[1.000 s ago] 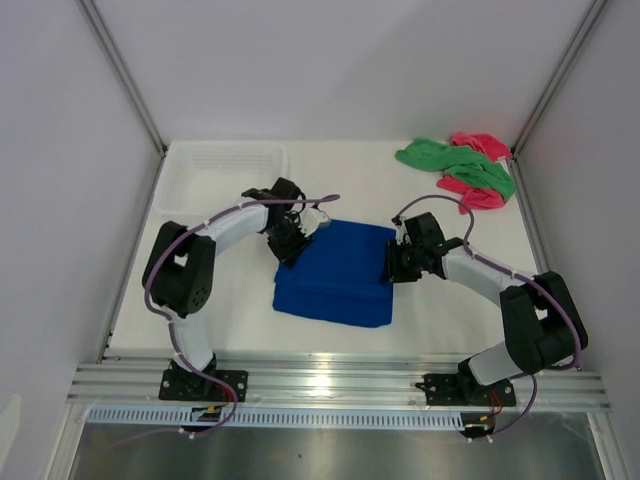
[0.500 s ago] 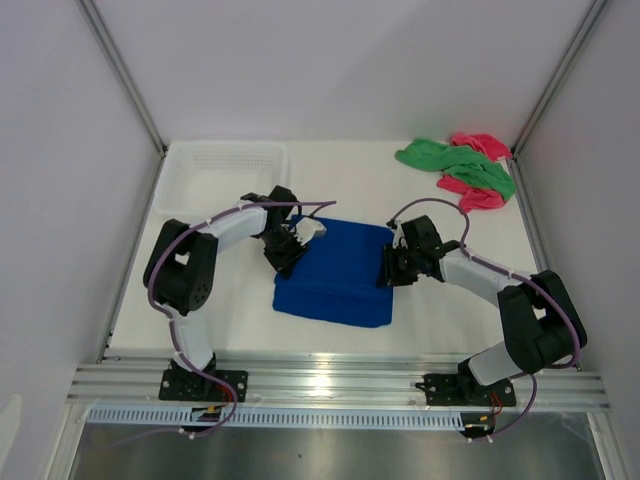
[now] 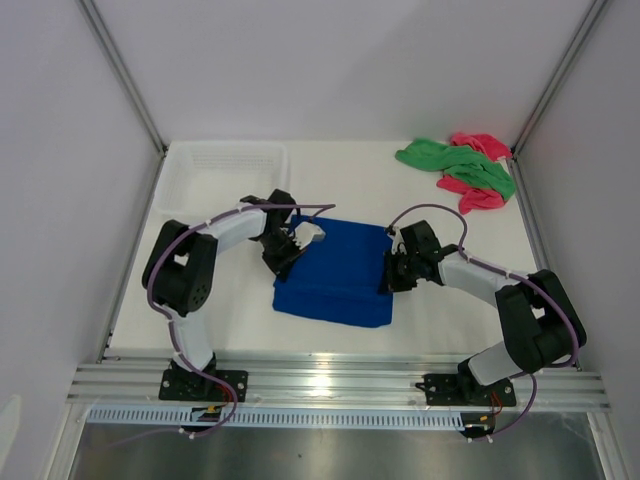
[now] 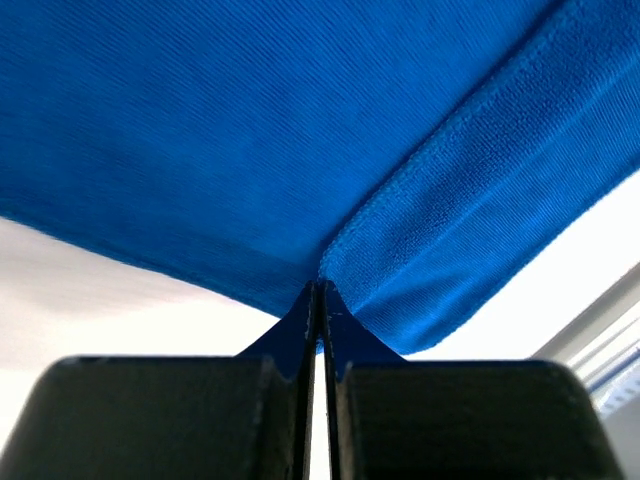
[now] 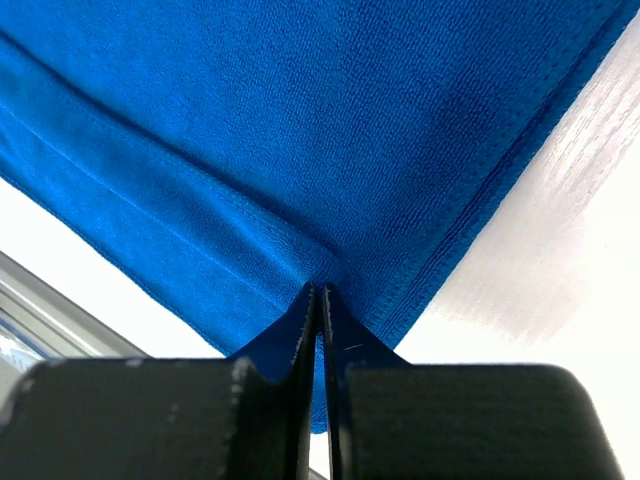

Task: Roll the towels
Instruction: Fold the towel

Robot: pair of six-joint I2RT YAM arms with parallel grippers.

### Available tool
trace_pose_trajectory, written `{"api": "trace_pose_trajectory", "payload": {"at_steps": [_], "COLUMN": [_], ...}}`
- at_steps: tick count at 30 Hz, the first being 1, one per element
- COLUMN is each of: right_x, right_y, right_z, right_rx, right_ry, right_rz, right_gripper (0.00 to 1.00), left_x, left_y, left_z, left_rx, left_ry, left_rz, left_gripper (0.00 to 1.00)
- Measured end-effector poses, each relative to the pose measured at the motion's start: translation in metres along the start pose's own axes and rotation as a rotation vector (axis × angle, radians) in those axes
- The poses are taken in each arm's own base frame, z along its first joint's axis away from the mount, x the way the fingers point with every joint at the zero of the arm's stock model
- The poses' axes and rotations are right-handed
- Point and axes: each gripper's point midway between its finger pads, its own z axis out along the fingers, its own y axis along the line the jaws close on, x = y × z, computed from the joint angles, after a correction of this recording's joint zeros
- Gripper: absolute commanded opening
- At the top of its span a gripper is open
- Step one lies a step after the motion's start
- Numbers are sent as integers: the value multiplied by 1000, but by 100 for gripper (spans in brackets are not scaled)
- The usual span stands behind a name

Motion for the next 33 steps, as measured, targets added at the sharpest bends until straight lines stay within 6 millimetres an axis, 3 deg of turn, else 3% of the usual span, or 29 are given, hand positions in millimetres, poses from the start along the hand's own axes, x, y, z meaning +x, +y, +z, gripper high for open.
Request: {"api": "trace_pose_trajectory", "payload": {"at_steps": [7, 18, 24, 33], "right_x": [2, 11, 26, 30], "right_y": [2, 19, 18, 15], "right_z": [-2, -26, -32, -45], "right_rx": [-6, -34, -12, 24], "right_ry": [0, -39, -15, -29], "right_rz": [-4, -55, -46, -38], "right_gripper": [1, 1, 1, 0], "left_x": [11, 19, 25, 18], "left_y": [-15, -36, -39, -42], "left_z": [-7, -25, -22, -38], "left_rx": [27, 44, 55, 25], "left_ry": [-16, -95, -89, -145], "left_rz": [14, 60, 64, 95], "left_gripper": [1, 1, 1, 1]}}
